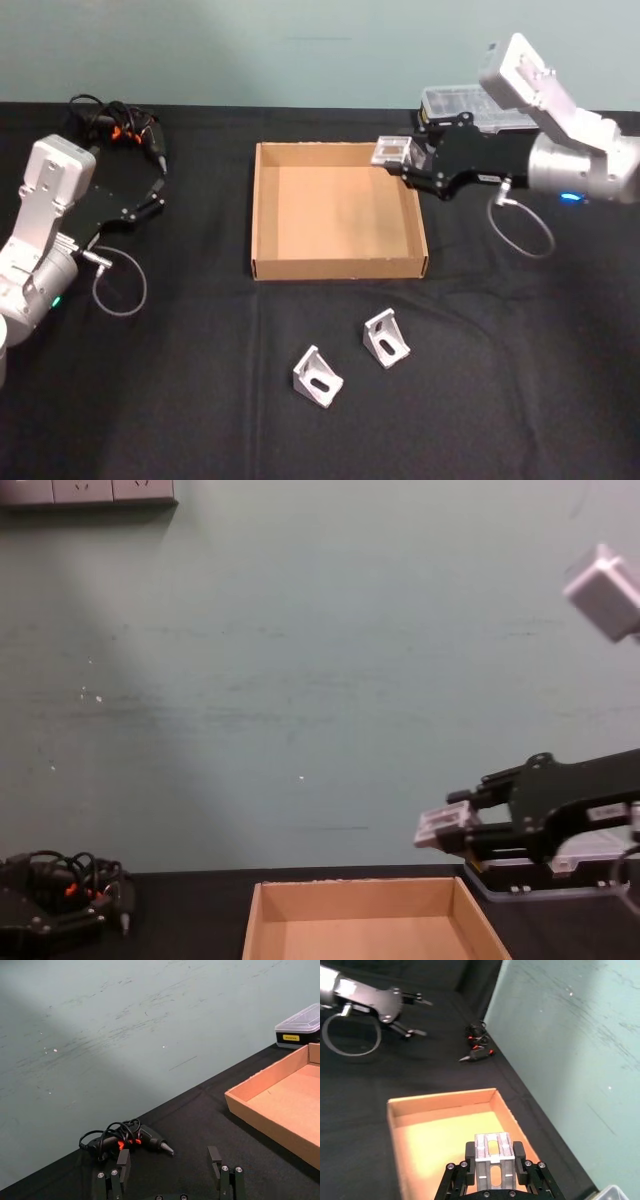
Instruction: Use one hand to pick up the angle iron from the table and place it into the box.
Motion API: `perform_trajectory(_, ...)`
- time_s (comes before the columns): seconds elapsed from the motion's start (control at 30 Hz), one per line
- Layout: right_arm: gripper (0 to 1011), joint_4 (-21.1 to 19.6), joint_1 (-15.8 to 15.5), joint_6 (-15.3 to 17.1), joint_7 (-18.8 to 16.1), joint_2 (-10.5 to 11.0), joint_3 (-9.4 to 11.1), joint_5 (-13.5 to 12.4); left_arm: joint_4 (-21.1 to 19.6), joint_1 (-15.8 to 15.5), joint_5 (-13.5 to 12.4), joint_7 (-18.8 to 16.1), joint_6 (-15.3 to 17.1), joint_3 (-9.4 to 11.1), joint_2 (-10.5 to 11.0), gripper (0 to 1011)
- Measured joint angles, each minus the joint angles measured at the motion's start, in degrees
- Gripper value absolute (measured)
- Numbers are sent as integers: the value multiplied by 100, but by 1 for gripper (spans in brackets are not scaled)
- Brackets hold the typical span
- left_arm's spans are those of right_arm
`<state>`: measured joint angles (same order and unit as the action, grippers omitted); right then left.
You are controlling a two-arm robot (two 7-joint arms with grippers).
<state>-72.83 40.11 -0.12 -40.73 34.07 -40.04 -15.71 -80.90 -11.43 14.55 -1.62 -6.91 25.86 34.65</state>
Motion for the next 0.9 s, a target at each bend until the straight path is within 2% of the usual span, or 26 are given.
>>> perform_trajectory(0.17, 450, 577, 140, -112, 159, -433, -18, 154, 0, 0, 0, 0, 0, 0, 0, 1000)
perform_trajectory(0.27, 449, 824, 192, -164, 206, -593, -18, 207, 0, 0, 0, 0, 0, 0, 0, 1000)
perform_trajectory(0.47, 449, 1704, 358, -416, 237, -1042, -25, 328, 0, 0, 0, 0, 0, 0, 0, 1000)
perform_trajectory(0.67, 449, 2395, 508, -616, 229, -1349, -34, 443, 0, 0, 0, 0, 0, 0, 0, 1000)
perform_trajectory(0.9, 450, 2878, 653, -735, 148, -1592, -44, 564, 0, 0, 0, 0, 0, 0, 0, 1000)
